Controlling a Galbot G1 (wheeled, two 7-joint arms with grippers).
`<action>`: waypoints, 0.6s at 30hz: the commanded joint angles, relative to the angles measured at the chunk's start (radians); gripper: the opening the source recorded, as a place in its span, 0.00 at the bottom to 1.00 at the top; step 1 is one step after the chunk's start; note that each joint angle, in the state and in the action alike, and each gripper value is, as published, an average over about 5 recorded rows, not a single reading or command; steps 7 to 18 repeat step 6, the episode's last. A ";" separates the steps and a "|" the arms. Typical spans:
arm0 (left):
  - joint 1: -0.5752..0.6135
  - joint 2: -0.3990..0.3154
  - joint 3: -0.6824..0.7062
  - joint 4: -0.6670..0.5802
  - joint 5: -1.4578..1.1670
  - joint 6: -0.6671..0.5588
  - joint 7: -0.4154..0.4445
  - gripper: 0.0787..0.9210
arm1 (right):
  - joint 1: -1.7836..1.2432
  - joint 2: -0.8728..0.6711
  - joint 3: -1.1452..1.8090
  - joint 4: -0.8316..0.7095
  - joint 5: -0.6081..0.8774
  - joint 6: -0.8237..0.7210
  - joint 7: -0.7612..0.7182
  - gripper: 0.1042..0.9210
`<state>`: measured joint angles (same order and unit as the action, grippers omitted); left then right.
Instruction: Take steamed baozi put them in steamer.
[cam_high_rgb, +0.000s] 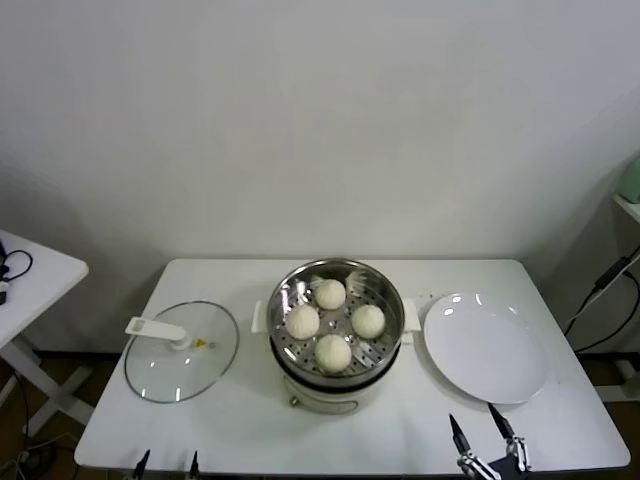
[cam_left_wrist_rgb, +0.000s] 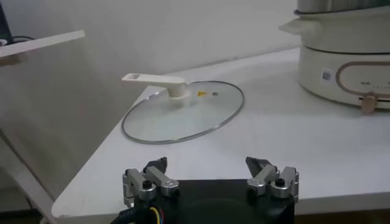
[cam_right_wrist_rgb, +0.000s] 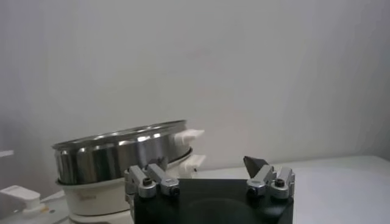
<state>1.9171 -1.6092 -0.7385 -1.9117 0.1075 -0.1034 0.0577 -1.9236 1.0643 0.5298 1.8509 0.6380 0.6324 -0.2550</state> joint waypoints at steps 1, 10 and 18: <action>0.002 0.006 0.000 -0.001 0.002 -0.002 0.000 0.88 | -0.030 0.032 0.006 -0.001 0.004 0.028 0.004 0.88; 0.002 0.006 -0.001 -0.001 0.002 -0.002 -0.001 0.88 | -0.025 0.033 0.003 0.000 0.003 0.026 0.005 0.88; 0.002 0.006 -0.001 -0.001 0.002 -0.002 -0.001 0.88 | -0.025 0.033 0.003 0.000 0.003 0.026 0.005 0.88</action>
